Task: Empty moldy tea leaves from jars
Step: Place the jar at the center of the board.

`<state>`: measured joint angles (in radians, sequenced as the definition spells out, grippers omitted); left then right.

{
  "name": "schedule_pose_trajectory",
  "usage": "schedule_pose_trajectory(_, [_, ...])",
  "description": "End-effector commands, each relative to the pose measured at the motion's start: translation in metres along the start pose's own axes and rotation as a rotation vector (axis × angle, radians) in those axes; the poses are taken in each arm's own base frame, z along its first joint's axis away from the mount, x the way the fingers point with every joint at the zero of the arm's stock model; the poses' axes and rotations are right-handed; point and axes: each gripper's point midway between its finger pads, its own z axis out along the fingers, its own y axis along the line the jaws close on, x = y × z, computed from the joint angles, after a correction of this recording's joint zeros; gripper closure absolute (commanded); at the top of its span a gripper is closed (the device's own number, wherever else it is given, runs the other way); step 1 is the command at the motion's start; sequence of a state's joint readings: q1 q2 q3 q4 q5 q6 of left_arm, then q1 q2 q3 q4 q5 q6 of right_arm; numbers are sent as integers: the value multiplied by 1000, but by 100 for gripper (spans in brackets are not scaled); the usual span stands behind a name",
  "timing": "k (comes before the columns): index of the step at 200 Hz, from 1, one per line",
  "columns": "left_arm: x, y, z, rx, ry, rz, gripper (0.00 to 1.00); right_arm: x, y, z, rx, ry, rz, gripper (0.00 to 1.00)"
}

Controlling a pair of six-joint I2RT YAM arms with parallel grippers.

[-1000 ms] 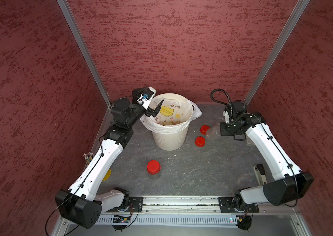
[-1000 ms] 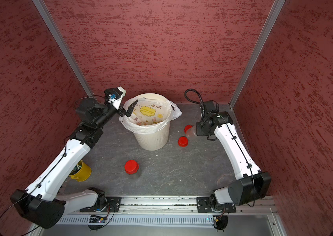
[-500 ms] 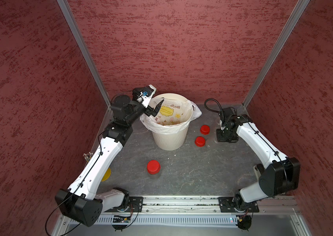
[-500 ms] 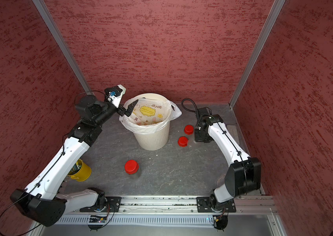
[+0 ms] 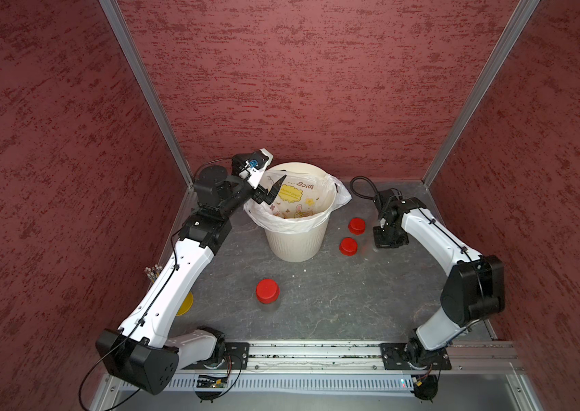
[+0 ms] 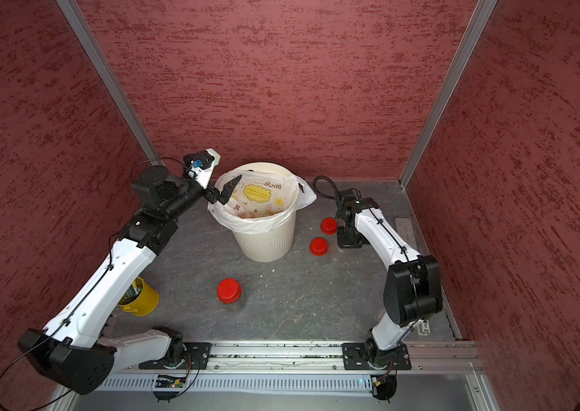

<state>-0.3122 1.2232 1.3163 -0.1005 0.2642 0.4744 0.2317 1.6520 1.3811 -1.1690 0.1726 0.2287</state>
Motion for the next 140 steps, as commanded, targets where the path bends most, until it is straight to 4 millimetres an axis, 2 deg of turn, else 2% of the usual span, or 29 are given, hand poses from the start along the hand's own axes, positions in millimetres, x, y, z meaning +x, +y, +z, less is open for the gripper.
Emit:
schedule_pose_trajectory(1, [-1,-1,-4,9,0,-16,0,-15,-6,-8,28,-49,26,100])
schedule_pose_trajectory(50, [2,-1,-3,10,8,-16,0,-16,-5,-7,21,-50,20,98])
schedule_pose_trajectory(111, [3,-2,-3,14,12,-13,0,-15,-3,-5,15,-48,19,88])
schedule_pose_trajectory(140, [4,-3,-3,18,16,-11,0,-15,-3,-5,15,-49,19,81])
